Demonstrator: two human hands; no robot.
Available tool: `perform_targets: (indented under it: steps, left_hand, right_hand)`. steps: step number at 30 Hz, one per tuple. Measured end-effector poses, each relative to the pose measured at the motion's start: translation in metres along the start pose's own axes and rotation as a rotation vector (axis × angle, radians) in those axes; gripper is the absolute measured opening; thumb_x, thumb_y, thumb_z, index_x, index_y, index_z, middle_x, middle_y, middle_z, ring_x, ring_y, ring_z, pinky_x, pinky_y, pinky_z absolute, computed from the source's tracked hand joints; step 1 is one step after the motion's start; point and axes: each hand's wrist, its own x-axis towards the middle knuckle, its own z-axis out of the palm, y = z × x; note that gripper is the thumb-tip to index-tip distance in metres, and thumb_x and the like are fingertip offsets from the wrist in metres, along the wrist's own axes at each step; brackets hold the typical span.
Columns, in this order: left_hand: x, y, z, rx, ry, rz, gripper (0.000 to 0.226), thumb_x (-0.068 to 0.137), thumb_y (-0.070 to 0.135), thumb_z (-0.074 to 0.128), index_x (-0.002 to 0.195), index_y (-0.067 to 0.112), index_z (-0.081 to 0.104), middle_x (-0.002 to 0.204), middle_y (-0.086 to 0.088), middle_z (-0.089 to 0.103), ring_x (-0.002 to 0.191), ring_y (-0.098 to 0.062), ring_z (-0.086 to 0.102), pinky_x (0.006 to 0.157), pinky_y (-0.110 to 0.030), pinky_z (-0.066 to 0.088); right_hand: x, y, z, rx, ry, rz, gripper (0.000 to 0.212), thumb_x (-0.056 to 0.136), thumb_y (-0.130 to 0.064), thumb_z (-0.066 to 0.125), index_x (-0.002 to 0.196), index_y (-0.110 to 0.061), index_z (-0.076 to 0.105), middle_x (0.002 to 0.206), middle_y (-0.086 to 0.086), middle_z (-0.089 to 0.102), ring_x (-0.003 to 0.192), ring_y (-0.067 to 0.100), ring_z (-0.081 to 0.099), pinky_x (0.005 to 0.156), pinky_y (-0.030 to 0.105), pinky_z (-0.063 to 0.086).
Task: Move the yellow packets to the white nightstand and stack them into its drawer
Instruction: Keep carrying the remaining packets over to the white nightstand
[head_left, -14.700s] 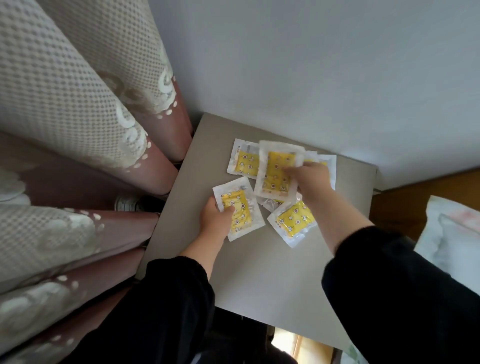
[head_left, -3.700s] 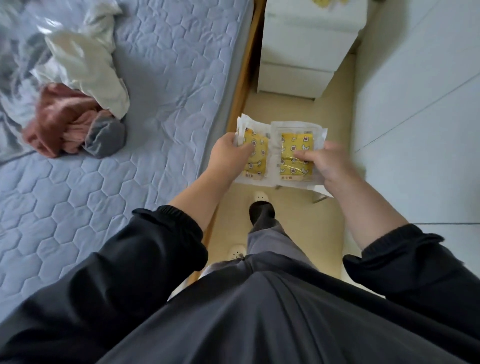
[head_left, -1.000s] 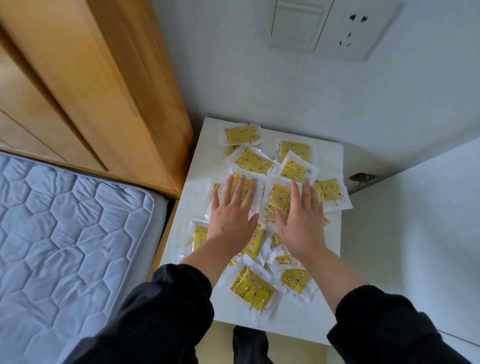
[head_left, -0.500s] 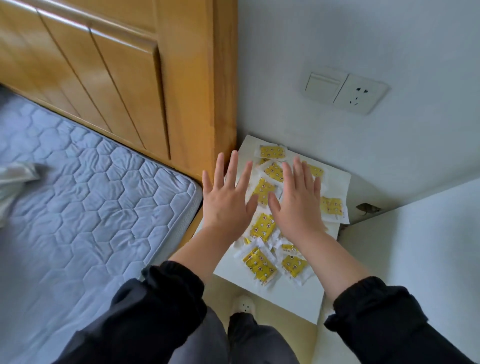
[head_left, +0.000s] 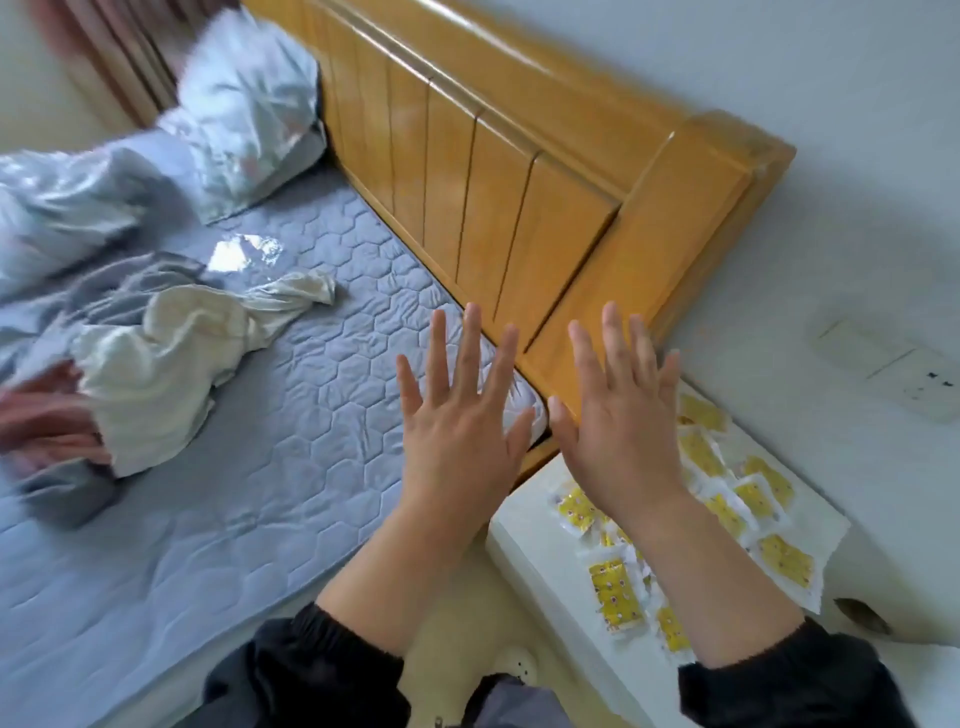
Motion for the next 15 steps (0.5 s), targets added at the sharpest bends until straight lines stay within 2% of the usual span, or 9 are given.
perform_targets:
  steps: [3, 7, 13, 15]
  left_hand:
    - [-0.011, -0.049, -0.028, 0.051, 0.041, -0.11, 0.07, 0.091, 0.052, 0.037, 0.153, 0.024, 0.018, 0.161, -0.008, 0.008, 0.148, -0.032, -0.003, 0.113, -0.057, 0.001]
    - [-0.033, -0.132, -0.071, 0.113, 0.107, -0.235, 0.07, 0.091, 0.054, 0.031, 0.153, 0.025, 0.013, 0.162, -0.007, 0.004, 0.148, -0.032, -0.004, 0.113, -0.058, 0.001]
    - [-0.083, -0.287, -0.136, 0.22, 0.158, -0.377, 0.068, 0.092, 0.054, 0.028, 0.152, 0.025, 0.014, 0.161, -0.007, 0.005, 0.147, -0.033, -0.002, 0.113, -0.061, 0.001]
    - [-0.103, -0.339, -0.154, 0.251, 0.169, -0.406, 0.068, 0.091, 0.054, 0.026, 0.152, 0.025, 0.016, 0.161, -0.008, 0.008, 0.147, -0.034, 0.0, 0.113, -0.062, 0.005]
  right_hand:
    - [0.018, -0.056, -0.01, 0.005, 0.024, -0.108, 0.065, 0.092, -0.047, 0.029, 0.149, -0.016, 0.02, 0.158, 0.015, 0.012, 0.145, 0.035, 0.01, 0.111, 0.061, 0.014]
    - [0.034, -0.149, -0.014, 0.057, 0.061, -0.238, 0.066, 0.092, -0.048, 0.029, 0.149, -0.017, 0.018, 0.159, 0.014, 0.012, 0.145, 0.034, 0.009, 0.111, 0.059, 0.012]
    - [0.043, -0.318, -0.003, 0.119, 0.084, -0.376, 0.066, 0.093, -0.048, 0.029, 0.15, -0.018, 0.017, 0.16, 0.011, 0.008, 0.146, 0.032, 0.005, 0.112, 0.057, 0.005]
    - [0.043, -0.377, 0.001, 0.156, 0.085, -0.405, 0.065, 0.093, -0.047, 0.03, 0.15, -0.018, 0.019, 0.16, 0.011, 0.008, 0.146, 0.03, 0.004, 0.113, 0.057, 0.004]
